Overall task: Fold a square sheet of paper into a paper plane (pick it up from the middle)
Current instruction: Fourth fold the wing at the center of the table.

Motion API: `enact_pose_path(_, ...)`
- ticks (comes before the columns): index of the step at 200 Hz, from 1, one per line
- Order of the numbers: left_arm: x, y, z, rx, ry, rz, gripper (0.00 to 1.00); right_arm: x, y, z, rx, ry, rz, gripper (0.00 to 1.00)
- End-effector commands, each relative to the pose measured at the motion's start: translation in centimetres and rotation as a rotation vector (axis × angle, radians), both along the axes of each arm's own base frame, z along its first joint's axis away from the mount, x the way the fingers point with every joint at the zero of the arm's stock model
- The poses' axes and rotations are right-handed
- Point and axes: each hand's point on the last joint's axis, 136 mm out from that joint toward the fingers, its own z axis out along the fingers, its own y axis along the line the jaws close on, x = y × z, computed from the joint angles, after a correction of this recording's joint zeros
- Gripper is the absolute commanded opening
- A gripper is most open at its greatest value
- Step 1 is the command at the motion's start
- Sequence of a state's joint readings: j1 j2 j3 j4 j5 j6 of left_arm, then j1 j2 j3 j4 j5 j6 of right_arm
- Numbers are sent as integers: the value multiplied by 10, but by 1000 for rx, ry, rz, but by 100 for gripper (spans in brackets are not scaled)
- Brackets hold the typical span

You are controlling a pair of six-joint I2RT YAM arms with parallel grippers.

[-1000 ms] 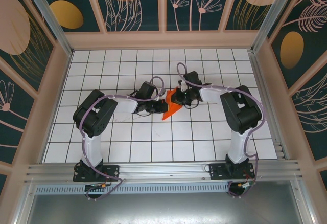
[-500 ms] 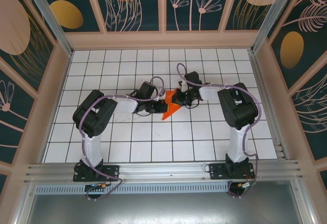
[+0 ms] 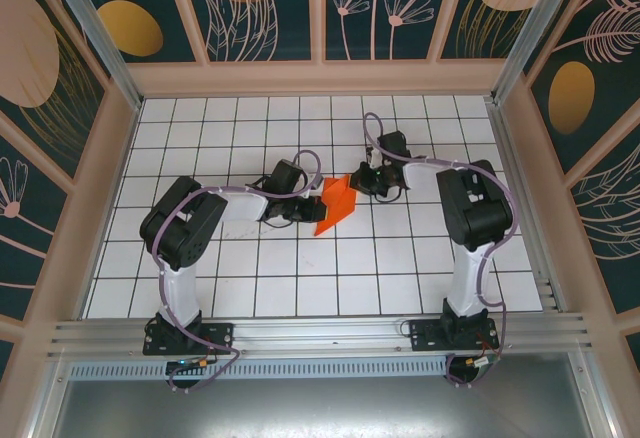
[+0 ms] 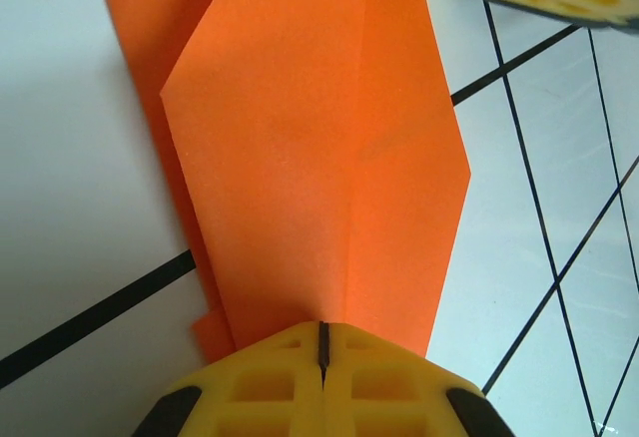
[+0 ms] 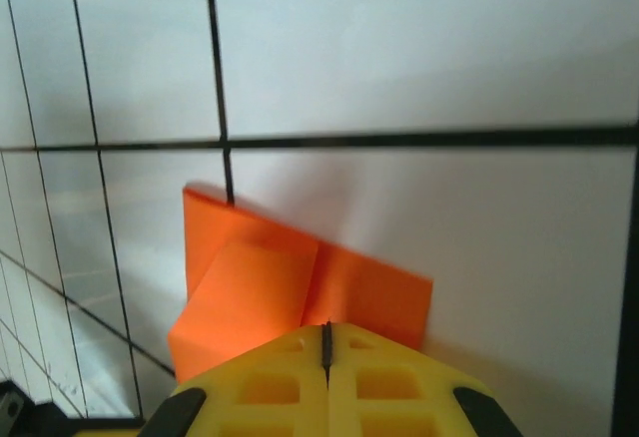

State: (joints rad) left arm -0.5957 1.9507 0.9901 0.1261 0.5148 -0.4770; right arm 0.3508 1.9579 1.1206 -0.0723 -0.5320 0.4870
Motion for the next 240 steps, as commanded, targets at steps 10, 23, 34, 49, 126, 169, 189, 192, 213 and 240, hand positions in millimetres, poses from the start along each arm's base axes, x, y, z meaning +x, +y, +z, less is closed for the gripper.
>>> enact_pose_path(10, -35, 41, -50, 188, 163, 25, 0, -22, 27, 26, 49, -85, 81, 7)
enact_pose_path(23, -35, 42, -49, 188, 161, 26, 0, -31, 39, 21, 50, -71, 105, 7)
enact_pose_path(34, -35, 42, -49, 188, 159, 25, 0, -35, 47, 15, 51, -56, 122, 6)
enact_pose_path(49, -34, 43, -48, 187, 157, 27, 0, -38, 55, 5, 47, -32, 133, 6)
enact_pose_path(126, -42, 49, -53, 204, 171, 27, 0, -11, 30, -22, -12, -12, 78, 4)
enact_pose_path(169, -46, 50, -55, 203, 178, 13, 0, 40, -1, -18, -15, -42, -43, 4)
enact_pose_path(189, -46, 50, -55, 203, 175, 10, 0, 57, -11, -20, -34, -38, -77, 3)
enact_pose_path(192, -46, 50, -55, 201, 175, 9, 0, 59, -12, -19, -37, -38, -82, 3)
enact_pose_path(213, -43, 48, -53, 198, 167, 10, 0, 70, -19, -8, -57, -58, -104, 2)
enact_pose_path(240, -35, 44, -47, 181, 142, 17, 0, 64, -18, 31, -54, -128, -107, 2)
